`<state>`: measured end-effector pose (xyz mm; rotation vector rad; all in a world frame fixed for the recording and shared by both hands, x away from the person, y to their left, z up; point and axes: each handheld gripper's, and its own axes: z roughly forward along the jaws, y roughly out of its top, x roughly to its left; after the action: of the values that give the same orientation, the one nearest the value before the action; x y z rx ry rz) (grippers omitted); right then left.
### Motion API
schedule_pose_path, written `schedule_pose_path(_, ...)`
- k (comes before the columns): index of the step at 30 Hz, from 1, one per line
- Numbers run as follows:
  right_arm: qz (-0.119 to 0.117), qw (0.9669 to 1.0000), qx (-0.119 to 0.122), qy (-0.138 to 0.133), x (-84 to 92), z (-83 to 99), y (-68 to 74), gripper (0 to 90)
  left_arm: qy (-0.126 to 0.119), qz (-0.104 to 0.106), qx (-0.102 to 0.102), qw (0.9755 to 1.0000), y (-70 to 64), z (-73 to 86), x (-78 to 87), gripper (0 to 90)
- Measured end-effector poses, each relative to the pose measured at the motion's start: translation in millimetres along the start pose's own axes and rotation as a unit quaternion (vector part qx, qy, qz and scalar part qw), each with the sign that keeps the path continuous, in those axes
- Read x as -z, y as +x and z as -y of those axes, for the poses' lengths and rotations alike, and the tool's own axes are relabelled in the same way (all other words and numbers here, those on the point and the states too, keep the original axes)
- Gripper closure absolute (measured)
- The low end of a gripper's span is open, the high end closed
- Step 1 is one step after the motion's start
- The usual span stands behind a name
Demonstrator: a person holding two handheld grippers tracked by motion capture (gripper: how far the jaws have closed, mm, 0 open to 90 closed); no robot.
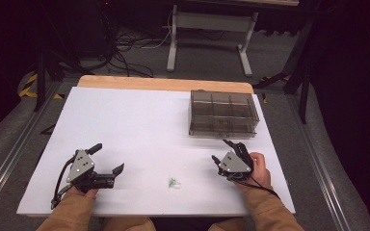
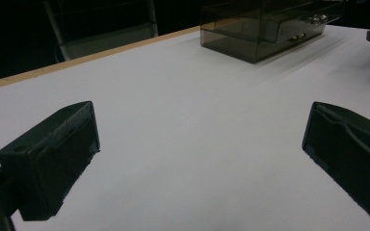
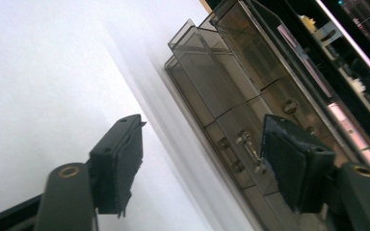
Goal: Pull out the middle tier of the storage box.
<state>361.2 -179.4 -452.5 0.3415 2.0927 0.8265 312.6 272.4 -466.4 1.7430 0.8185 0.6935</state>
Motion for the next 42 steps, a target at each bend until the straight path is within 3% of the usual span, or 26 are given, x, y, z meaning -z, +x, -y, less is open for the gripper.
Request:
schedule_pose_path(9, -0.053, 0.9970, -0.055, -0.015, 2.1, 3.7, -5.3, 20.9, 0.000, 0.001, 0.000, 1.0000, 0.1, 0.0, 0.0, 0.5)
schedule_pose_path(12, -0.081, 0.9925, -0.086, -0.030, 3.7, 5.4, -8.6, 16.0, 0.000, 0.001, -0.002, 1.0000, 0.3, -0.1, 0.0, 0.5)
schedule_pose_path(16, -0.092, 0.9891, -0.106, -0.045, 6.3, 6.5, -11.7, 13.5, 0.000, 0.001, -0.001, 1.0000, 0.2, -0.1, 0.1, 0.5)
schedule_pose_path(20, -0.117, 0.9806, -0.144, -0.062, 7.1, 9.8, -15.9, 9.0, 0.000, 0.001, -0.002, 1.0000, 0.2, -0.1, 0.1, 0.5)
schedule_pose_path(22, -0.123, 0.9793, -0.148, -0.064, 6.6, 10.7, -16.8, 8.9, 0.000, 0.002, -0.002, 1.0000, 0.2, -0.1, 0.1, 0.5)
schedule_pose_path(23, -0.131, 0.9763, -0.159, -0.067, 6.4, 12.1, -17.9, 8.7, 0.000, 0.002, -0.002, 1.0000, 0.2, -0.1, 0.1, 0.5)
schedule_pose_path(27, -0.145, 0.9702, -0.178, -0.079, 6.7, 14.1, -20.5, 8.1, 0.000, 0.002, -0.002, 1.0000, 0.2, -0.1, 0.1, 0.5)
schedule_pose_path(31, -0.157, 0.9628, -0.201, -0.089, 7.8, 16.0, -24.8, 8.2, 0.000, 0.003, 0.000, 1.0000, 0.1, -0.1, 0.3, 0.5)
schedule_pose_path(34, -0.173, 0.9545, -0.221, -0.101, 7.8, 18.3, -28.9, 8.0, 0.000, 0.002, -0.002, 1.0000, 0.2, -0.1, 0.2, 0.5)
schedule_pose_path(35, -0.173, 0.9545, -0.221, -0.101, 7.8, 18.3, -28.9, 8.0, 0.000, 0.002, -0.002, 1.0000, 0.2, -0.1, 0.2, 0.5)
schedule_pose_path(36, -0.179, 0.9497, -0.233, -0.108, 8.1, 19.9, -31.4, 8.0, 0.000, 0.003, 0.000, 1.0000, 0.0, -0.1, 0.2, 0.5)
schedule_pose_path(42, -0.191, 0.9399, -0.254, -0.125, 8.9, 23.3, -38.0, 8.0, 0.000, 0.002, 0.000, 1.0000, 0.1, -0.1, 0.2, 0.5)
